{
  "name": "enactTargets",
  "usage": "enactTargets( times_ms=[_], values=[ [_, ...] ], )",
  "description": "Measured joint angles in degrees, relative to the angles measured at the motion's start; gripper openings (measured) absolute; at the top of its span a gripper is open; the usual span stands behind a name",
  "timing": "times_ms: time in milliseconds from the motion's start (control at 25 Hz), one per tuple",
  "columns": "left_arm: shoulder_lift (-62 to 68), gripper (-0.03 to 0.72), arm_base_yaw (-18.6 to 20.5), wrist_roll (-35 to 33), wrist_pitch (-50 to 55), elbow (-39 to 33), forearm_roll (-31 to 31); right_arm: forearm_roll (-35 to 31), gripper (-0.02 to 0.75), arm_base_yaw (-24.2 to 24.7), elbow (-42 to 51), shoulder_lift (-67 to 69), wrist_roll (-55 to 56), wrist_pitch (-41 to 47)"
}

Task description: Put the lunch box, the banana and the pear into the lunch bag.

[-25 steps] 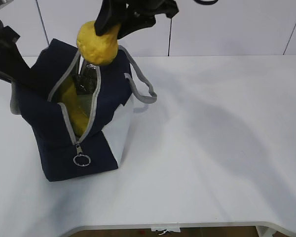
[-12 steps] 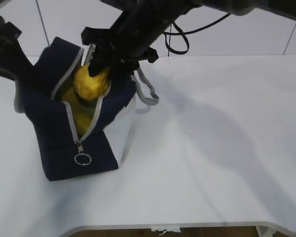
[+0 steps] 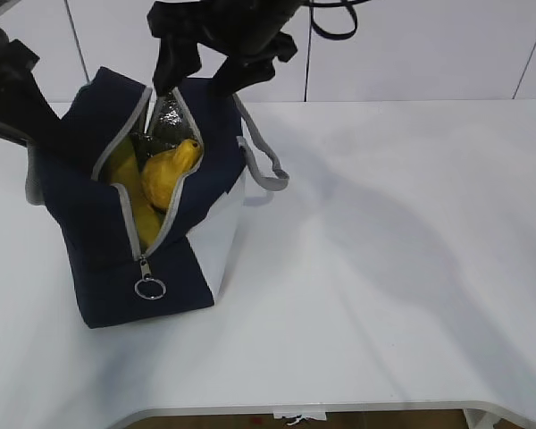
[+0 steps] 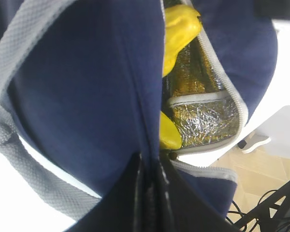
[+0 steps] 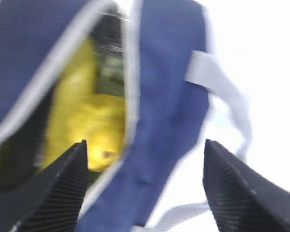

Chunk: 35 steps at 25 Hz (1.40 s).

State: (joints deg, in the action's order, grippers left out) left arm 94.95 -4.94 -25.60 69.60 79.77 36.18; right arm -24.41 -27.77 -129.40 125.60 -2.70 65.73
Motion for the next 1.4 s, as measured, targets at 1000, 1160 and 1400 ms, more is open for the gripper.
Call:
enactTargets(
  times_ms=[1000,1160,1400],
  values=[
    [0.0,0.006,0.0,0.0,0.0,0.0,7.3,12.89,0.02,0.0,-2.71,4.83,4.73,5.9],
    [0.0,0.006,-1.35,0.0,-0.55,0.0,15.28,15.33,0.004,0.0,-2.71,4.0,4.52,6.04],
    [0.0,0.006,-7.13,-0.04,-4.78,0.0,19.7,19.23,0.003,0.0,-0.55,-2.57,5.67,7.03]
  ],
)
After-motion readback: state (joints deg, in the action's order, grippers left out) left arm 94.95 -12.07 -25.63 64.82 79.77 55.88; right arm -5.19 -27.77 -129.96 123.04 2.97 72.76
